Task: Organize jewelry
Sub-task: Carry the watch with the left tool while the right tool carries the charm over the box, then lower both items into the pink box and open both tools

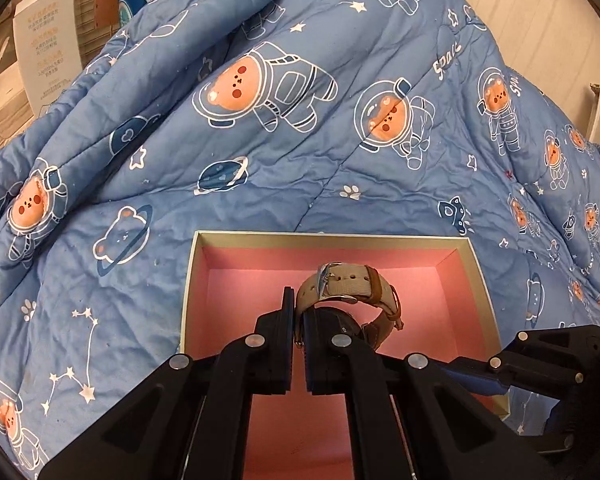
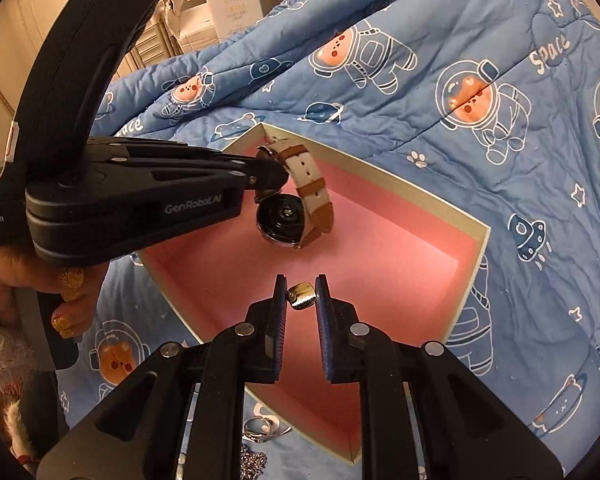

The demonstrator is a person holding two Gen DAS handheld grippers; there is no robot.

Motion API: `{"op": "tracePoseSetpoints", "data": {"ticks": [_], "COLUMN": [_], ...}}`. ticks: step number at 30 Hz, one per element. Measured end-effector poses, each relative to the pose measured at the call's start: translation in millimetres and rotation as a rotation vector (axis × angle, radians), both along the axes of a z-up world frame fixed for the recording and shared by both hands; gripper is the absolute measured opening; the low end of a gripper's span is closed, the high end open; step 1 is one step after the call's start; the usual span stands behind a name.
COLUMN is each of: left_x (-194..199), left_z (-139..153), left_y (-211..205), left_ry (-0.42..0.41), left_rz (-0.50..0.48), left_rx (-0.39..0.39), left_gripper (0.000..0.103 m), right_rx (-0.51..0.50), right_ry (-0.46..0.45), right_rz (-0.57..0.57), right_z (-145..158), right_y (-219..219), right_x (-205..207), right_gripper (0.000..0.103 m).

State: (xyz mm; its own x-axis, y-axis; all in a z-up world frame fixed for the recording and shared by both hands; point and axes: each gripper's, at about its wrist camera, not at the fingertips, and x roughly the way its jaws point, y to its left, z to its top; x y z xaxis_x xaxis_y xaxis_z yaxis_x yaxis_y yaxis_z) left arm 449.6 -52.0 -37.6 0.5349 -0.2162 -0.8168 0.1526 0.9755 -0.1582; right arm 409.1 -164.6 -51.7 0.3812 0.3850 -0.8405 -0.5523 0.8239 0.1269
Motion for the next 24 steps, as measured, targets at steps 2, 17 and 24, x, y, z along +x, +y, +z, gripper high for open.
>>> {"op": "tracePoseSetpoints", "data": {"ticks": [2, 17, 24], "left_x": [3.5, 16.2, 11.5], "left_z": [-5.5, -17.2, -14.9], "left_y": [-3.7, -3.5, -3.0], "left_ry": [0.018, 0.030, 0.024], "left_rz": [-0.002, 0.046, 0.025], "left_rx": [0.015, -0.039, -0.050], "left_gripper": [0.004, 0.004, 0.016], "right_rx": [-0.015, -0.060, -0.083], "right_ry": [0.016, 0.037, 0.012], "right_rz": [0.004, -0.019, 0.015], "right_z": [-5.7, -23.9, -27.7], "right_y": [3.9, 11.4, 17.8], "right_x": [4.4, 26.0, 24.4], "right_gripper": [0.015, 0.015, 0.029]}}
